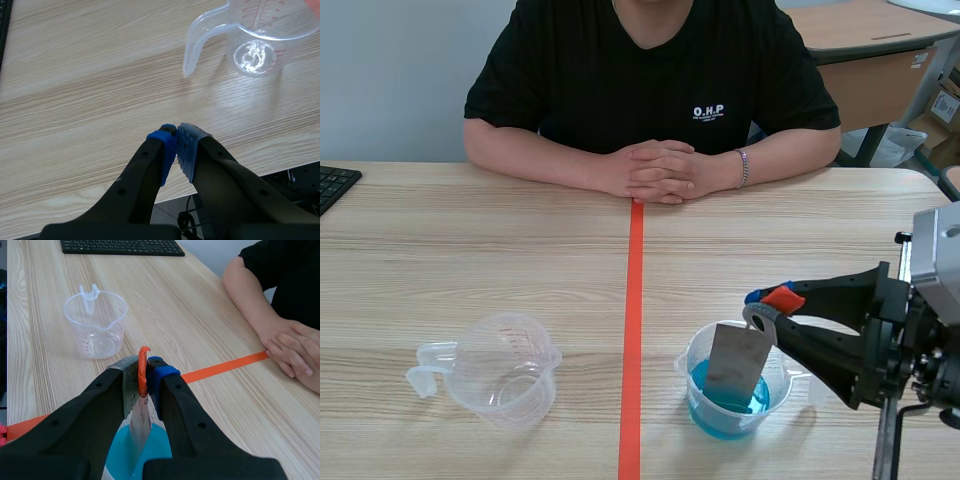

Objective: Do the redox reaction experiment.
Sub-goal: 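Hold the plate still in the solution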

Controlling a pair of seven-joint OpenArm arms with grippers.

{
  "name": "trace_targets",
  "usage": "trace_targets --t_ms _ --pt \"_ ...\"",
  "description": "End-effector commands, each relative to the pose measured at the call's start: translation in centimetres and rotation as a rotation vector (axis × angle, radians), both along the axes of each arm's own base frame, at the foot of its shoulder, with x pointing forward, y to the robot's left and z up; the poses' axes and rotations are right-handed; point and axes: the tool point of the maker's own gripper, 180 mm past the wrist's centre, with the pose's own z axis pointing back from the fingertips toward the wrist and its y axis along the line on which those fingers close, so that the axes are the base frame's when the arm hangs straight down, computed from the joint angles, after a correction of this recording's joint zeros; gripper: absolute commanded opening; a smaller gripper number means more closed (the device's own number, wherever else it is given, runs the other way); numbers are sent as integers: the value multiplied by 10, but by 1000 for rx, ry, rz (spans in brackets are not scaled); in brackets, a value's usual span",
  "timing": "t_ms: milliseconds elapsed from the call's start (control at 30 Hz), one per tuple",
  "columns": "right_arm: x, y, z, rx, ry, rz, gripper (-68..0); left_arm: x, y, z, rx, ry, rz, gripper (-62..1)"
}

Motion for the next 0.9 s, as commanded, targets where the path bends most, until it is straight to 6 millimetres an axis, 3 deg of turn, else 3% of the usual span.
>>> trace_targets --t_ms 0,867 --pt "1 -3 6 -5 -16 2 -658 2 -3 4 -12 -17 -7 -567" --pt "-21 -1 84 -12 -182 62 -658 2 -3 4 -11 -17 -7 -567"
